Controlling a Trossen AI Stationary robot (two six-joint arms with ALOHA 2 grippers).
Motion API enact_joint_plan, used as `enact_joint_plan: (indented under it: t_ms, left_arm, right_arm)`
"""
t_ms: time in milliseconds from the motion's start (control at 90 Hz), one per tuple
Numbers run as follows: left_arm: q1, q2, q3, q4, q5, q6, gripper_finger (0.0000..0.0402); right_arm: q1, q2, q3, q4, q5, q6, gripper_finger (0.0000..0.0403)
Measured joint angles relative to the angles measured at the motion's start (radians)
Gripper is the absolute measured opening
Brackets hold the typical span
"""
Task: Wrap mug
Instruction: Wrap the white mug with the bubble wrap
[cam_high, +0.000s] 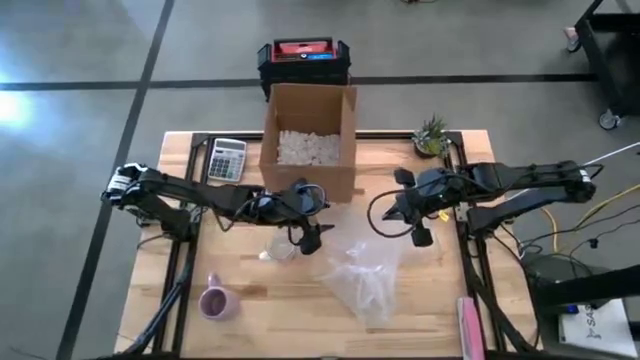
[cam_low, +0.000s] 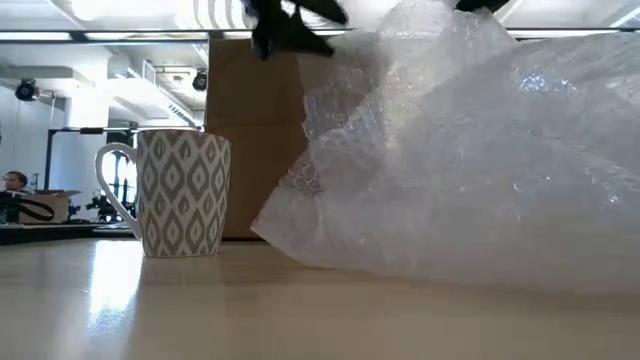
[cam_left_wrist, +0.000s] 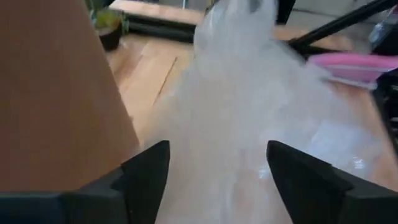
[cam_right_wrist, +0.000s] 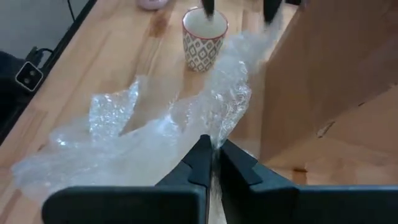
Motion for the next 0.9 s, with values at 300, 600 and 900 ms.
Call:
enact_joint_plan:
  t_ms: [300, 600, 900]
  left_arm:
    - [0.017, 0.034, 0.001, -0.046, -0.075, 0.073, 0.0212]
    - [0.025, 0.127, 0.0, 0.05, 0.009, 0.129, 0.0159]
    - [0.028, 0.102, 0.101, -0.068, -0.017, 0.152, 0.0015]
  right_arm:
    - [0.0, 0.002, 0.0, 0.001, 0.0, -0.001, 0.0002]
    - [0.0, 0.006, -0.001, 0.081, -0.003, -0.013, 0.0002]
    - [-0.012, 0.006, 0.128, -0.028, 0.003, 0.113, 0.0035]
